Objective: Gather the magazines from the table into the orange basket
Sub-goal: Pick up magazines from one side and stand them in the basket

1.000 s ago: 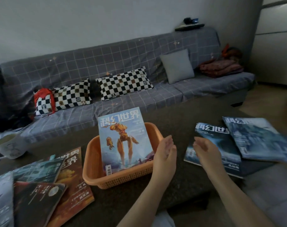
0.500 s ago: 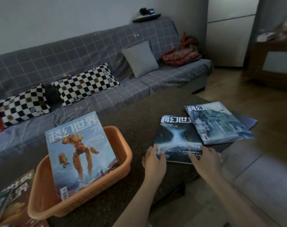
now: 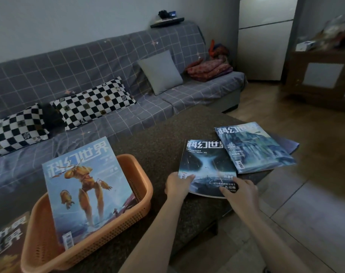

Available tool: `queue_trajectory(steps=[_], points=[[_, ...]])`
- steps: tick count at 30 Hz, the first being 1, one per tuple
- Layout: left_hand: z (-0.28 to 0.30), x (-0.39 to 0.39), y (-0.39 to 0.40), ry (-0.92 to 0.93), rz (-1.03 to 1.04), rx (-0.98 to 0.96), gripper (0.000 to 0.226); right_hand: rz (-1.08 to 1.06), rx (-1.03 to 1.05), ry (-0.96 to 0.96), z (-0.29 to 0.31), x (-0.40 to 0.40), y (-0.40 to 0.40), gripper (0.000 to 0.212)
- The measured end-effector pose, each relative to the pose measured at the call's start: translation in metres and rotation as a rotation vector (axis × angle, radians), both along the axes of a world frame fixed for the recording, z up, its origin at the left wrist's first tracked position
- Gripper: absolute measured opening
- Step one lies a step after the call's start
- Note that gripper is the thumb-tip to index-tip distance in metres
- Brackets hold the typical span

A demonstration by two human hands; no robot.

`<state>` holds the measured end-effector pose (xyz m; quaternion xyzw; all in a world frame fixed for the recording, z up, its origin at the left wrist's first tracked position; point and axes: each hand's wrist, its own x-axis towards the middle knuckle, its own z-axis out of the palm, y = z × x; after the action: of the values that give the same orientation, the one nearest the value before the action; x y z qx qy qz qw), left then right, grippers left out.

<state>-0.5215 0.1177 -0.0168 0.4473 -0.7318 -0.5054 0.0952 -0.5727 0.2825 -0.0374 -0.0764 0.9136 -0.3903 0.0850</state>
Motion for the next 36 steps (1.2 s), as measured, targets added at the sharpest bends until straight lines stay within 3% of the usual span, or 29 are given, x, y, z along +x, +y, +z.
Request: queue_trajectory(steps=[5, 8, 9, 12, 14, 19, 22, 25, 31, 36], points=[[0.003, 0.008, 0.005, 0.11, 0.003, 0.097, 0.021, -0.033, -0.063, -0.025, 0.001, 0.0, 0.003, 0.062], [0.014, 0.023, 0.018, 0.181, 0.037, 0.212, 0.023, -0.031, -0.089, -0.022, -0.004, 0.001, 0.009, 0.038], [0.017, 0.029, 0.022, 0.194, 0.049, 0.208, 0.025, -0.024, -0.093, -0.019, -0.008, 0.002, 0.011, 0.028], [0.028, 0.052, 0.031, 0.276, 0.07, 0.14, 0.016, 0.03, -0.191, -0.051, -0.008, 0.011, 0.013, 0.03], [0.038, 0.068, 0.033, 0.331, 0.063, 0.081, 0.01, 0.077, -0.349, -0.181, -0.002, 0.018, 0.009, 0.026], [0.06, 0.11, 0.023, 0.466, 0.078, 0.017, 0.013, 0.156, -0.651, -0.509, 0.016, 0.036, -0.011, 0.056], [0.066, 0.135, 0.011, 0.558, 0.116, -0.051, 0.011, 0.273, -0.863, -0.674, 0.037, 0.048, -0.024, 0.04], [0.071, 0.158, -0.002, 0.63, 0.156, -0.055, 0.009, 0.333, -0.853, -0.591, 0.052, 0.06, -0.041, 0.028], [0.074, 0.204, -0.032, 0.702, 0.25, -0.079, 0.017, 0.486, -0.816, -0.498, 0.073, 0.087, -0.081, 0.038], [0.071, 0.231, -0.056, 0.675, 0.358, -0.176, 0.011, 0.576, -0.701, -0.416, 0.086, 0.106, -0.122, 0.038]])
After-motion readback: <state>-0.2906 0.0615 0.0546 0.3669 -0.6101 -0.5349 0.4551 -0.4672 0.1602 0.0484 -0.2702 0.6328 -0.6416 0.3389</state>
